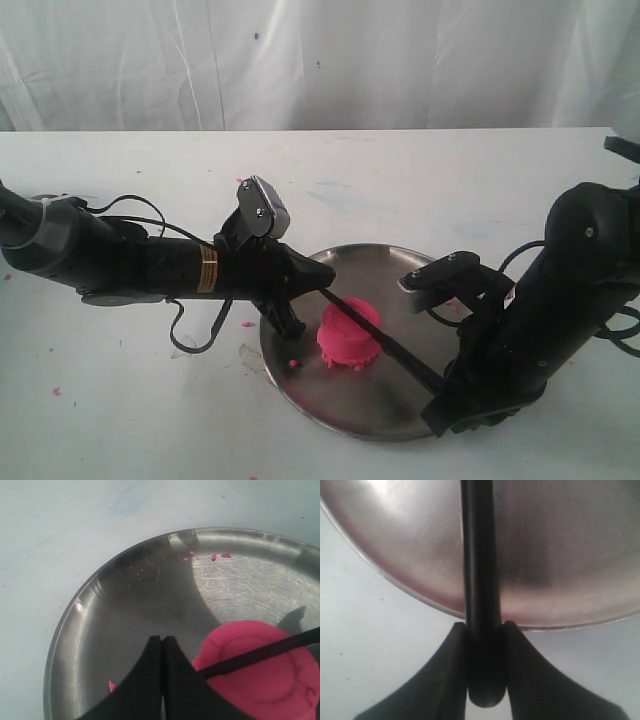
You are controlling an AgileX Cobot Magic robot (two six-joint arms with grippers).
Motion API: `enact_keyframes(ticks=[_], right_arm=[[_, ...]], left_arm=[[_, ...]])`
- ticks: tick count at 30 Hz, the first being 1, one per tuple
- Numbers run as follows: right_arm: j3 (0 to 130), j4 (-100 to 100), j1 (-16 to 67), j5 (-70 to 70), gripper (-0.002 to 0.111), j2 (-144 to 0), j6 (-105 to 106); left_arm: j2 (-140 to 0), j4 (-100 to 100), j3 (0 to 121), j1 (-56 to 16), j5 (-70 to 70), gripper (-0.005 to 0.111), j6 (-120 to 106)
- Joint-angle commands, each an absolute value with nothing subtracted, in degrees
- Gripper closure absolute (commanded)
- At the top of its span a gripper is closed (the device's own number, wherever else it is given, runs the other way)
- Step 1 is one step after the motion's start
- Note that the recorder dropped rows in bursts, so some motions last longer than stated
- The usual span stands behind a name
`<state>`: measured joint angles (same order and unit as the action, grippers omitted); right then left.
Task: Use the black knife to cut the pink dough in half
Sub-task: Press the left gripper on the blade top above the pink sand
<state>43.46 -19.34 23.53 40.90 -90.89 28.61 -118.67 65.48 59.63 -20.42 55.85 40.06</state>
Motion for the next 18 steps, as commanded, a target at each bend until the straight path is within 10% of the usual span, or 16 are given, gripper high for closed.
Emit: enact_keyframes(ticks=[1, 18], right_arm=[[43.2, -19.6, 23.4, 39.0, 0.108, -91.1, 28.2], [43.2, -20.3, 23.4, 37.6, 0.108, -92.1, 28.1]], left_arm=[[-118.7, 66.9, 59.4, -20.7, 53.9, 0.107, 40.1], [-118.7, 66.9, 59.4, -20.7, 52.3, 0.107, 40.1]])
